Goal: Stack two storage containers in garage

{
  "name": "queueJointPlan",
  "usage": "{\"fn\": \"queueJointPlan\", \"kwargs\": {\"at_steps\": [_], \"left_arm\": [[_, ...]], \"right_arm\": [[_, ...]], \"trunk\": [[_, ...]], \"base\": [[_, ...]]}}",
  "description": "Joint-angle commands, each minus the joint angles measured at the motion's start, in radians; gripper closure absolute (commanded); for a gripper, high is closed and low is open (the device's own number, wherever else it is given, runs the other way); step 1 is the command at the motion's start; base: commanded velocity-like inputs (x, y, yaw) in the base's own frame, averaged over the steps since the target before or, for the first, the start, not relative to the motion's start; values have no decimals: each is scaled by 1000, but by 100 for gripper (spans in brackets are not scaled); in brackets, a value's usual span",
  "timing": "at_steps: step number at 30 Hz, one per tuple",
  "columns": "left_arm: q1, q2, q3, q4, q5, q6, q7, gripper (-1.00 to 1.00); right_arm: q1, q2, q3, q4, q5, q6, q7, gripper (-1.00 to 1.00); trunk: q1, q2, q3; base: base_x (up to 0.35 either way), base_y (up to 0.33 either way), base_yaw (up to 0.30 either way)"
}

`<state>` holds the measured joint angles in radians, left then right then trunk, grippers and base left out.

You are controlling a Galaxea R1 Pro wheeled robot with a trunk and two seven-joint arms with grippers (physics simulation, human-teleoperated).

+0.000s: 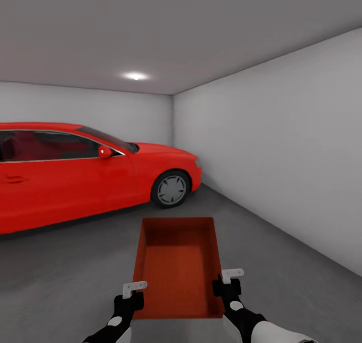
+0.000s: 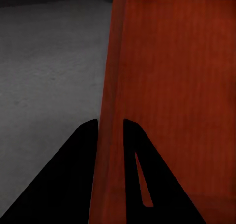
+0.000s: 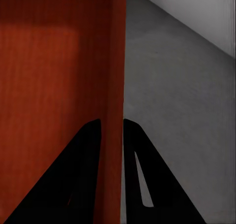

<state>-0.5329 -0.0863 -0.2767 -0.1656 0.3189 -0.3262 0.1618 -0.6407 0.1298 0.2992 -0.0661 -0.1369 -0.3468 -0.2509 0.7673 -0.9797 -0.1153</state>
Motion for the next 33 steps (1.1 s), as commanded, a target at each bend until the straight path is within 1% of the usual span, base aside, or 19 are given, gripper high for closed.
{"fn": "queueJointPlan", "kwargs": {"at_steps": [1,11,33], "left_arm": [[-1,0,5,-3,-9,-33,12,100],[-1,0,5,-3,-8,-33,12,100],[-1,0,5,-3,-8,-33,12,100]], "right_arm": [[-1,1,-48,3,-9,2,29,100],[-1,1,-48,3,-9,2,30,100],[-1,1,-48,3,-9,2,29,100]], "trunk": [[1,-1,-1],[1,-1,-1],[1,-1,-1]], "base": [[321,0,-278],[321,13,-278],[321,106,-278]]}}
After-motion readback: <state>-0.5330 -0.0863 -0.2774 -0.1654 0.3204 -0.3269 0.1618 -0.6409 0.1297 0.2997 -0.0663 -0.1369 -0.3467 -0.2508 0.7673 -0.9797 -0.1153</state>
